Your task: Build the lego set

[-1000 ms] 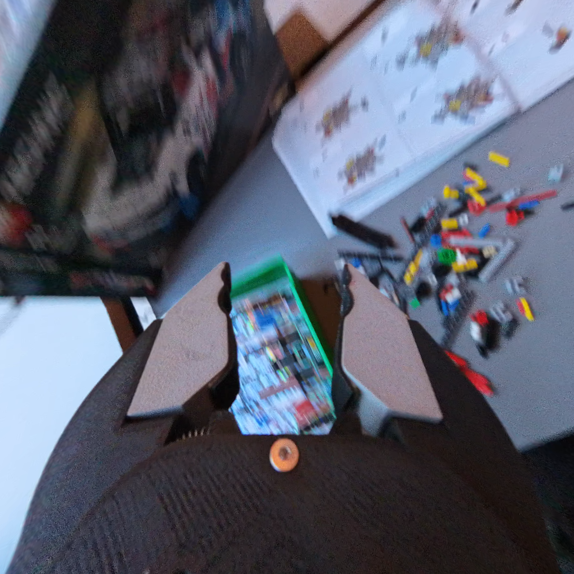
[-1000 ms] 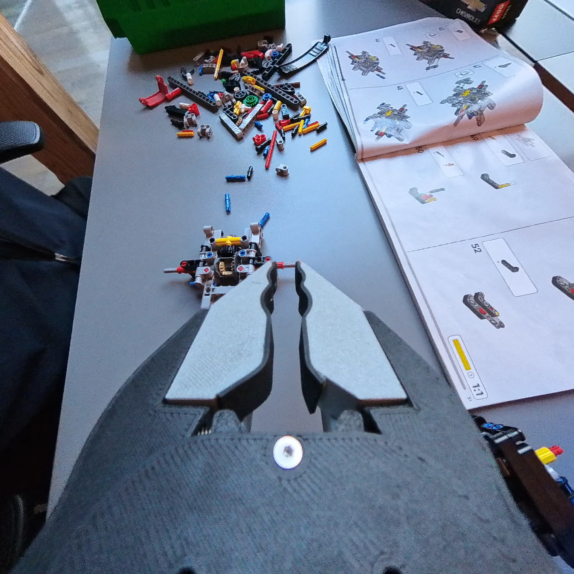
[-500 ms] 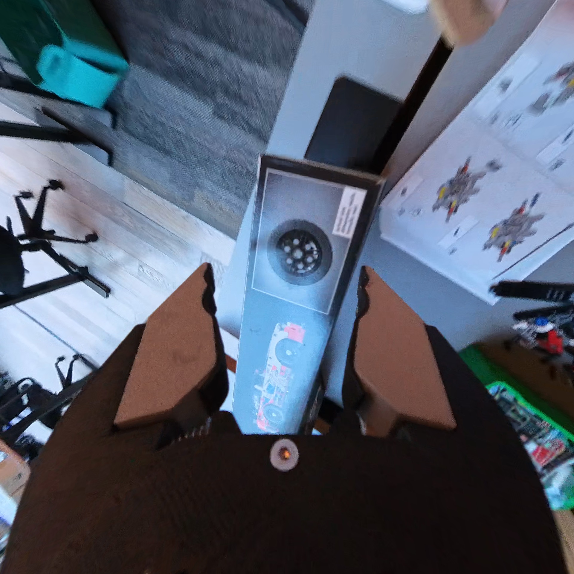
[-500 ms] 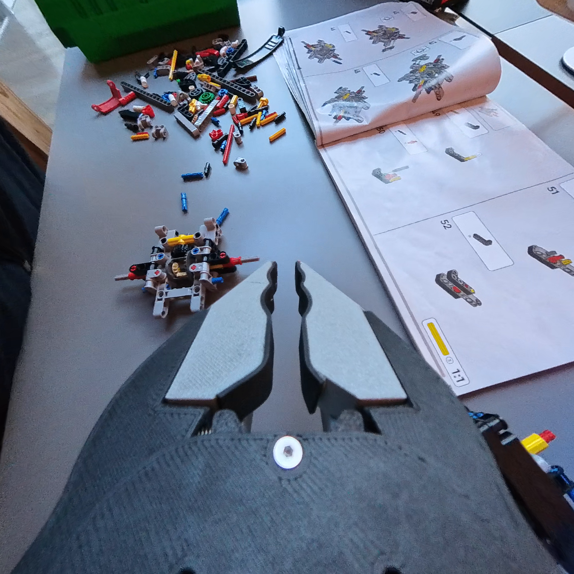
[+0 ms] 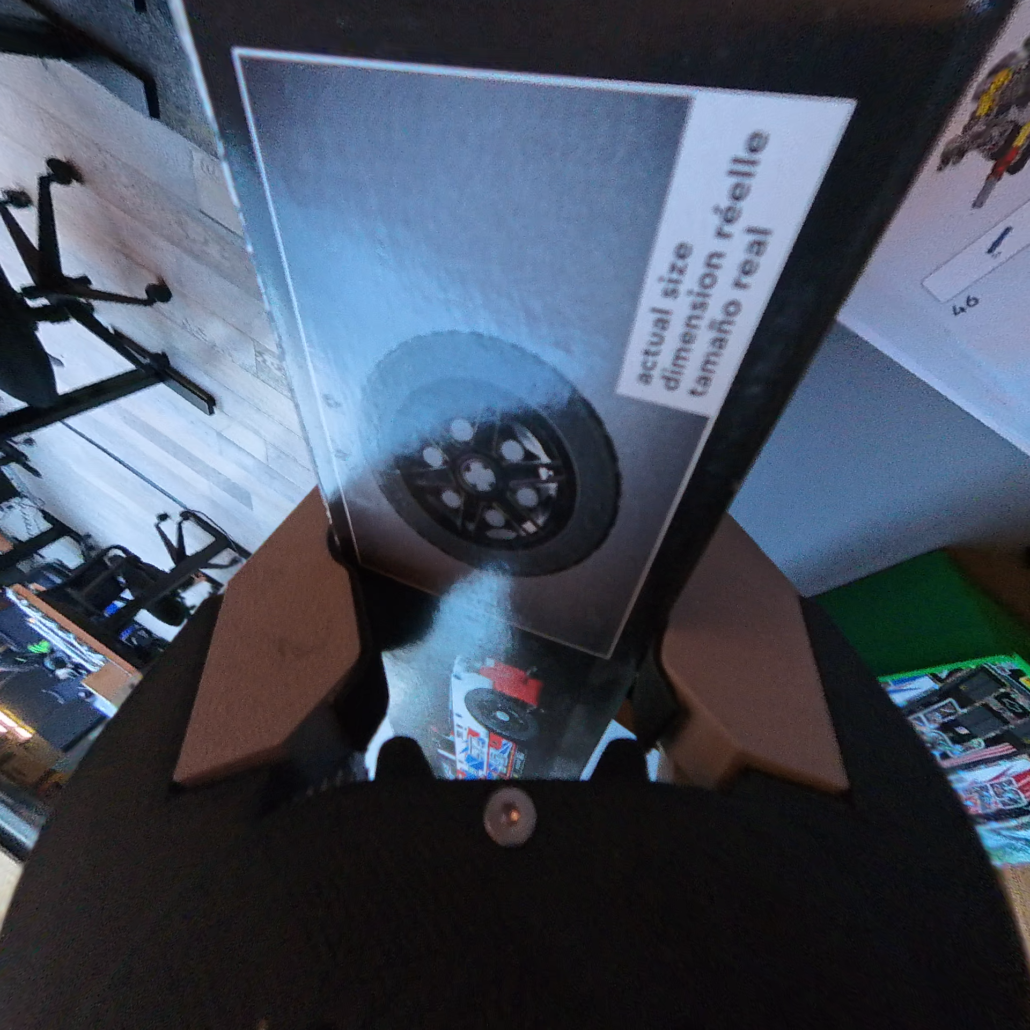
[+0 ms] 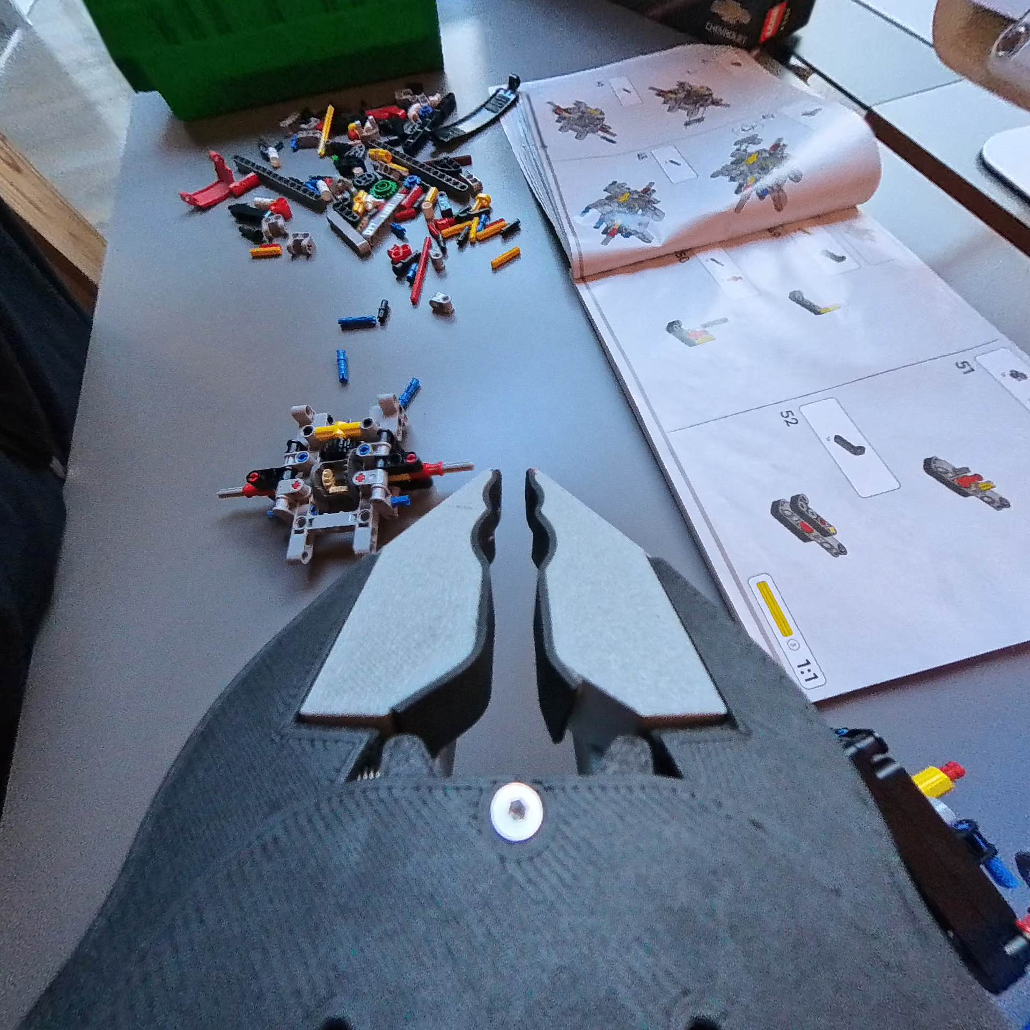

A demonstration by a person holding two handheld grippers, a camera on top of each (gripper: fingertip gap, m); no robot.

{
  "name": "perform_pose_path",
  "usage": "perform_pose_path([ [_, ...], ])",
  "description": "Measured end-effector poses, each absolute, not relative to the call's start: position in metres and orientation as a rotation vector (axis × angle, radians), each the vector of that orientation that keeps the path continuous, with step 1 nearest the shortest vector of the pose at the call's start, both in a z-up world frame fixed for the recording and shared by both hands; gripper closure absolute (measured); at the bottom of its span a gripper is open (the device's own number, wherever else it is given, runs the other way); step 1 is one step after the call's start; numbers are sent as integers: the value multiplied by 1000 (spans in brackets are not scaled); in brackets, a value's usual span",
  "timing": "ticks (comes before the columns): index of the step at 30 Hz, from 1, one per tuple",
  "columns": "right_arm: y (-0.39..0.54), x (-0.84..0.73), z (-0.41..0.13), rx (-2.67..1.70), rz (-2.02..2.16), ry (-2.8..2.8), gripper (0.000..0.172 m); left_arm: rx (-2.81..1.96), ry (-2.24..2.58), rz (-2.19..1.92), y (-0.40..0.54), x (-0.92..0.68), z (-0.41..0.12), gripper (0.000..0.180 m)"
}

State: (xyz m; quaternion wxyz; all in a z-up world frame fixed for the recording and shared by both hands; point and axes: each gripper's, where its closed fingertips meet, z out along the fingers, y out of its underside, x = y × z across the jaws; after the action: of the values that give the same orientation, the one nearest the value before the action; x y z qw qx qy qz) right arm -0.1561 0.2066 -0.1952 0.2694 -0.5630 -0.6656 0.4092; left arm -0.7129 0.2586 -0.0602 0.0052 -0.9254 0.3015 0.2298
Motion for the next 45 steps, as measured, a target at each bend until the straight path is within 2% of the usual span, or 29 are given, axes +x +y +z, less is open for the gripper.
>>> perform_pose_path([
  [2, 206, -154, -192, -1504, 1099, -1792, 167, -2896, 835, 679, 254, -722, -53, 65],
  [7, 209, -149, -193, -1506, 1076, -1791, 168, -2762, 472, 589, 256, -755, 2, 66],
  [11, 209, -149, -198, -1512, 1058, -1812, 168, -2706, 428, 593, 251, -765, 28, 66],
  [14, 207, -151, -204, -1522, 1050, -1838, 168, -2713, 497, 616, 258, -760, 15, 66],
  [20, 206, -154, -209, -1537, 1064, -1850, 168, -2882, 608, 655, 270, -746, -64, 64],
  [25, 208, -155, -207, -1534, 1094, -1822, 168, -2845, 446, 669, 278, -746, -59, 67],
  [30, 209, -159, -212, -1552, 1106, -1801, 166, -2726, 276, 671, 267, -732, -22, 84],
  [35, 220, -162, -191, -1565, 1013, -1666, 152, -2578, 212, 611, 223, -690, 20, 100],
  [39, 283, -110, -142, -1638, 719, -1286, 139, -2572, 225, 506, 163, -631, 13, 99],
  [41, 312, -63, -126, -1701, 689, -1102, 117, -2576, 266, 461, 132, -597, 1, 101],
  [44, 329, -18, -155, -1870, 688, -1036, 104, -2575, 335, 413, 91, -543, -22, 107],
  [45, 328, -16, -168, -1920, 723, -1049, 105, -2569, 355, 392, 81, -525, -32, 109],
])
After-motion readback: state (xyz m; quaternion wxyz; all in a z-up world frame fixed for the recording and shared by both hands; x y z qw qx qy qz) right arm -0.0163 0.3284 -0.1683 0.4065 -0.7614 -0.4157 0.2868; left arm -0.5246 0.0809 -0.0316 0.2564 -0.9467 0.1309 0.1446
